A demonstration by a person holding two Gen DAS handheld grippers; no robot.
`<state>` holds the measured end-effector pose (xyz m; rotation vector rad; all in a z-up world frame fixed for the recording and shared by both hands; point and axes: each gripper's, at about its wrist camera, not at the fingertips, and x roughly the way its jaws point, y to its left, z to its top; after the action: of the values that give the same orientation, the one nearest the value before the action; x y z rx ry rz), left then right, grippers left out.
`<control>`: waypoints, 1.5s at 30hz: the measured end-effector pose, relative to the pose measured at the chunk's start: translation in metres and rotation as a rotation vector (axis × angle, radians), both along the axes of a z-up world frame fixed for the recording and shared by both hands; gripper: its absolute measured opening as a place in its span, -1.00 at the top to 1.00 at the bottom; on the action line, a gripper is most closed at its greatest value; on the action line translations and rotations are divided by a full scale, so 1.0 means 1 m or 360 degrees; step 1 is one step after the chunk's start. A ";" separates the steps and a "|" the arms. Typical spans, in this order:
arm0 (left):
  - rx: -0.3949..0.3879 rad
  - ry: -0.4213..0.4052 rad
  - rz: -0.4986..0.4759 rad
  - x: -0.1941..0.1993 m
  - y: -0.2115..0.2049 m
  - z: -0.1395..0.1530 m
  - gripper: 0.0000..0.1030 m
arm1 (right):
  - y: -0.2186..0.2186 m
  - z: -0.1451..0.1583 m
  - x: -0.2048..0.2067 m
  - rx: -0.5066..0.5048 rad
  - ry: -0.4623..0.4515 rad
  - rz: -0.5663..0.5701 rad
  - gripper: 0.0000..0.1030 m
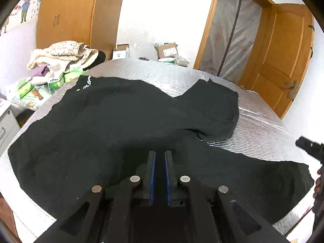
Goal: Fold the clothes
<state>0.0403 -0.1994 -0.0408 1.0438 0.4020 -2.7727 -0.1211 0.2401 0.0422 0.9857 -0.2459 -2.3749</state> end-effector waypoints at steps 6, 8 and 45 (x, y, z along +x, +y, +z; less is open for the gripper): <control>0.0021 -0.0013 0.0026 -0.011 -0.006 -0.009 0.84 | -0.038 0.015 -0.042 0.0101 0.0002 0.0089 0.07; 0.0025 -0.0015 0.0036 -0.015 -0.007 -0.011 0.84 | -0.050 0.016 -0.057 0.0144 -0.0008 0.0107 0.07; 0.0112 -0.0097 0.0035 -0.039 -0.009 -0.040 0.74 | -0.092 -0.018 -0.230 0.0033 -0.0165 -0.0038 0.86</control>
<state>0.0014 -0.2080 -0.0809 1.1291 0.5029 -2.7177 -0.3511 0.1480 0.0245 1.1227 -0.2738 -2.3550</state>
